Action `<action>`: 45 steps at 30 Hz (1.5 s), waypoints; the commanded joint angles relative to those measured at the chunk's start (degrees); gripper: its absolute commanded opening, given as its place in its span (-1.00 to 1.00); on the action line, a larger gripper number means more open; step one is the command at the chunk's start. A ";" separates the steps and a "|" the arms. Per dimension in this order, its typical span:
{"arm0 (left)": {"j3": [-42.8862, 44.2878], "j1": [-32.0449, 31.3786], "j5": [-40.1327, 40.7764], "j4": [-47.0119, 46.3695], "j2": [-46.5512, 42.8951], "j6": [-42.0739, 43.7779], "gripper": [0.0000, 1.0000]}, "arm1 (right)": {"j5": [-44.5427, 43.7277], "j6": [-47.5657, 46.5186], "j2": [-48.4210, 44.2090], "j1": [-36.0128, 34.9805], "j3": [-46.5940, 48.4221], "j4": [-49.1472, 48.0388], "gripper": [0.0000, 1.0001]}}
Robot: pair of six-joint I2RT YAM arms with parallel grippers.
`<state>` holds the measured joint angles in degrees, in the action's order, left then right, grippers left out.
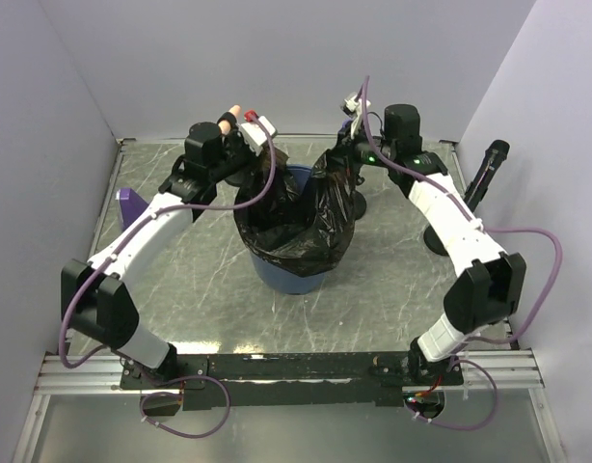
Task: Put the trash bags into the trash bin
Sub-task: Place the trash bag in the trash bin.
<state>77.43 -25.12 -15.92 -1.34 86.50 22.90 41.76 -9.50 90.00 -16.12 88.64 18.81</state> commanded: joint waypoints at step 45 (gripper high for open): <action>-4.74 8.43 -40.13 2.94 0.86 -30.70 -0.99 | 10.19 13.19 -3.24 2.15 -18.15 -1.32 -0.77</action>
<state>76.29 -15.90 -41.67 4.49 89.95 -1.10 48.60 5.98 91.81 -14.20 72.82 17.45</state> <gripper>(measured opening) 0.013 0.123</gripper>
